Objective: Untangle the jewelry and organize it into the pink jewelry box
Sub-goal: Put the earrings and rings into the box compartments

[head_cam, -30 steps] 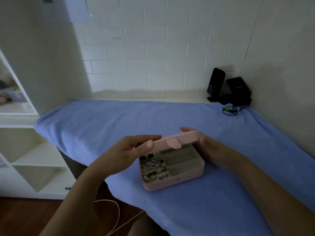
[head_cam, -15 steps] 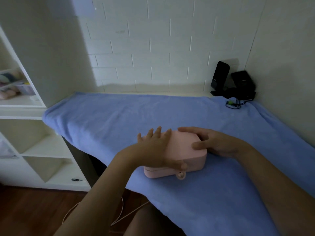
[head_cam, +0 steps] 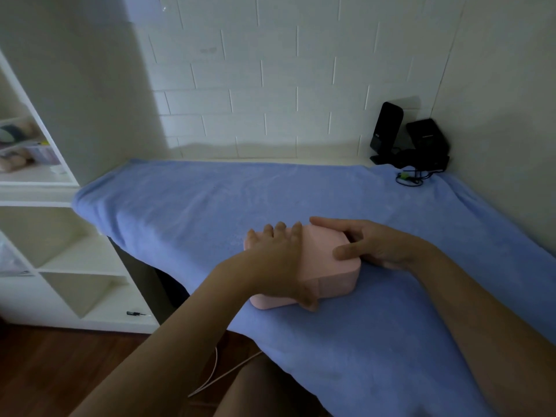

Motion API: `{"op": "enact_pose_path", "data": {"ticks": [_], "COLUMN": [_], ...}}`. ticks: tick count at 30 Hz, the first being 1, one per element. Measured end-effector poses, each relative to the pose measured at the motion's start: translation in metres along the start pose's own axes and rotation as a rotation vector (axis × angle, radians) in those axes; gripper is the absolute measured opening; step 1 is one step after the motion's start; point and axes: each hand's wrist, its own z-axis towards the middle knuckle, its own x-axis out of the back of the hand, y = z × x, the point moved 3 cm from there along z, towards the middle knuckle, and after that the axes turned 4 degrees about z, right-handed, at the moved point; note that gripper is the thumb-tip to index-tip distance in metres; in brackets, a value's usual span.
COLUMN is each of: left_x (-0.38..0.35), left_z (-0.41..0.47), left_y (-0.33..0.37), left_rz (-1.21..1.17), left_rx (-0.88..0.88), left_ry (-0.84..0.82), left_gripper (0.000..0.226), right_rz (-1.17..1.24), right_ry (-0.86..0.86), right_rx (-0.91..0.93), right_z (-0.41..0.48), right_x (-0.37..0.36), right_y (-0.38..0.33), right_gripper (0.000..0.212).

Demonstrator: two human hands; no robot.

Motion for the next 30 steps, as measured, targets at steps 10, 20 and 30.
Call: {"op": "enact_pose_path", "data": {"ticks": [10, 20, 30], "left_x": [-0.002, -0.011, -0.012], "left_z": [-0.005, -0.005, -0.006], "left_y": [-0.002, 0.002, 0.002], "left_rz": [-0.041, -0.055, -0.023], "left_rx": [-0.017, 0.022, 0.015], "left_ry": [0.036, 0.134, 0.107], "left_gripper": [0.131, 0.124, 0.124], "right_rz": [0.017, -0.004, 0.011], "right_ry": [0.000, -0.007, -0.015], "right_rx": [-0.007, 0.000, 0.002], "right_z": [0.001, -0.001, -0.001], "right_x": [-0.002, -0.002, -0.003], "right_y": [-0.001, -0.001, -0.001], "right_gripper": [0.066, 0.067, 0.067]}}
